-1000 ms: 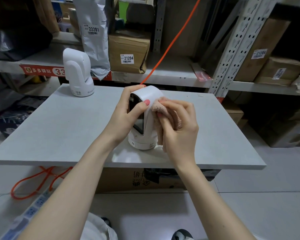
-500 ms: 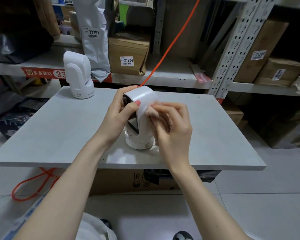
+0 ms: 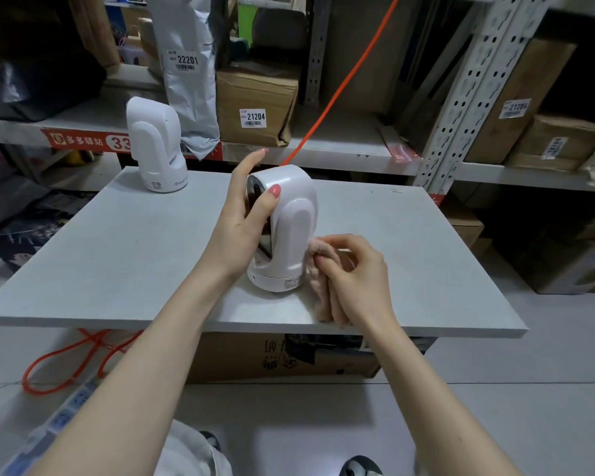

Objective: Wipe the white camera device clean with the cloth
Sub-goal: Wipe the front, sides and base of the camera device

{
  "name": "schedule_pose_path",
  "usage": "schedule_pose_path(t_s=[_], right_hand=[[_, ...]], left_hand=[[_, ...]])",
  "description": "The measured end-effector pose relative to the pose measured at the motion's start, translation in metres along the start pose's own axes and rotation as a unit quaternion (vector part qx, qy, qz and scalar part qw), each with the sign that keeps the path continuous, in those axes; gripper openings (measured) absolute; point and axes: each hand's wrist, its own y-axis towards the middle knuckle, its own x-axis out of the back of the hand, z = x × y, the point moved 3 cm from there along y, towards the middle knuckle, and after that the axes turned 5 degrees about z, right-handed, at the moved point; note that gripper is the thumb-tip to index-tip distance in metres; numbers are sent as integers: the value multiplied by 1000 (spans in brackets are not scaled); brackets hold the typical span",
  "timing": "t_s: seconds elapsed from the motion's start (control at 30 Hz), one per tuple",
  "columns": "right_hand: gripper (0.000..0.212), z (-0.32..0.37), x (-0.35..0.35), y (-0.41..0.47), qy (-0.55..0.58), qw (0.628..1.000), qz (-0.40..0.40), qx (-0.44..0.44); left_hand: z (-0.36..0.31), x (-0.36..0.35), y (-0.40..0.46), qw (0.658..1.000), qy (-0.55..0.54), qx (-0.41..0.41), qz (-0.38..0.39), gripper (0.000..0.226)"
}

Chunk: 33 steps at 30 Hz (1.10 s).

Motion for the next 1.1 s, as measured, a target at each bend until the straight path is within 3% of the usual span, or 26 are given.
schedule_pose_path(t_s=[0.27,0.37,0.5,0.6,0.87,1.1], right_hand=[[17,35,-8,9,82,991,-76,72],[17,29,-13,7,71,994,-63,61],[19,16,-13,5,28,998,-37,31],[17,15,-11,7,-9,999,-28,15],[19,35,-25,6,-41,986,-68,149],[19,14,-10,4,-95,983,11,154]], left_hand=[[-1,0,-1,997,61,-49,-8,25],[1,2,-1,997,50,-49,-23,28],[5,7,0,996,64,-49,-47,54],[7,8,1,995,68,-44,-62,57],[6,10,1,994,71,-49,-65,54],[9,16,5,994,57,-34,-91,53]])
